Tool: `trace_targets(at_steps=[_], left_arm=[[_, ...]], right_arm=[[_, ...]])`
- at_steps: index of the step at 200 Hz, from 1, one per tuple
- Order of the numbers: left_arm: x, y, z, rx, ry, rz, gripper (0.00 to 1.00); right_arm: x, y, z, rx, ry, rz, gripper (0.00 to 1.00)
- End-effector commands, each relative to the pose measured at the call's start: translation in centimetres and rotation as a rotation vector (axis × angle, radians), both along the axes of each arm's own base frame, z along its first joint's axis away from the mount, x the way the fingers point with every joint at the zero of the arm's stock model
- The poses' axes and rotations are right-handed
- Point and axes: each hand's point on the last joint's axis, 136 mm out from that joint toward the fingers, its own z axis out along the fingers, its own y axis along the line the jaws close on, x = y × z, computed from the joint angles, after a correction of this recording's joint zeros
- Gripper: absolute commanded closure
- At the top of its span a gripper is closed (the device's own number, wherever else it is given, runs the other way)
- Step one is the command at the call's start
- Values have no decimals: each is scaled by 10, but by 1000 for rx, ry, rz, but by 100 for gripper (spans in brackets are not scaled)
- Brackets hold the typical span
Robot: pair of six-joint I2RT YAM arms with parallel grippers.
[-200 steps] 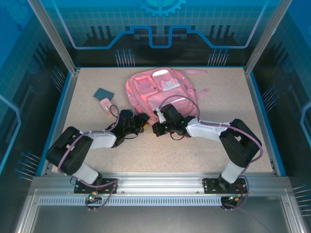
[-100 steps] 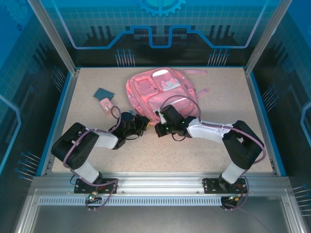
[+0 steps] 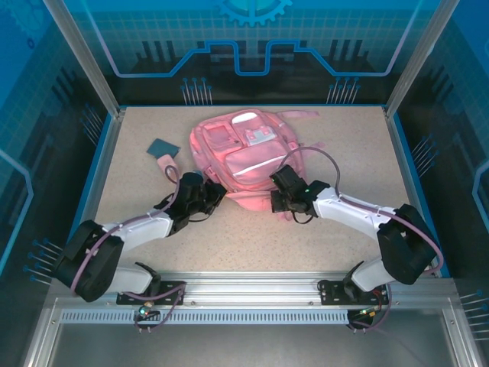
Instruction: Pack the student bag
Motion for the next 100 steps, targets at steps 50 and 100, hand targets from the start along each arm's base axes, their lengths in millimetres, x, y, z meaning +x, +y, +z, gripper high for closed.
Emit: trace_targets(at_steps=[50, 100], left_arm=[[-13, 59, 5, 275, 7, 61, 100], [-6, 66, -3, 318, 60, -17, 94]], right_arm=[[15, -72, -3, -265, 8, -173, 100], [1, 4, -10, 48, 98, 110, 100]])
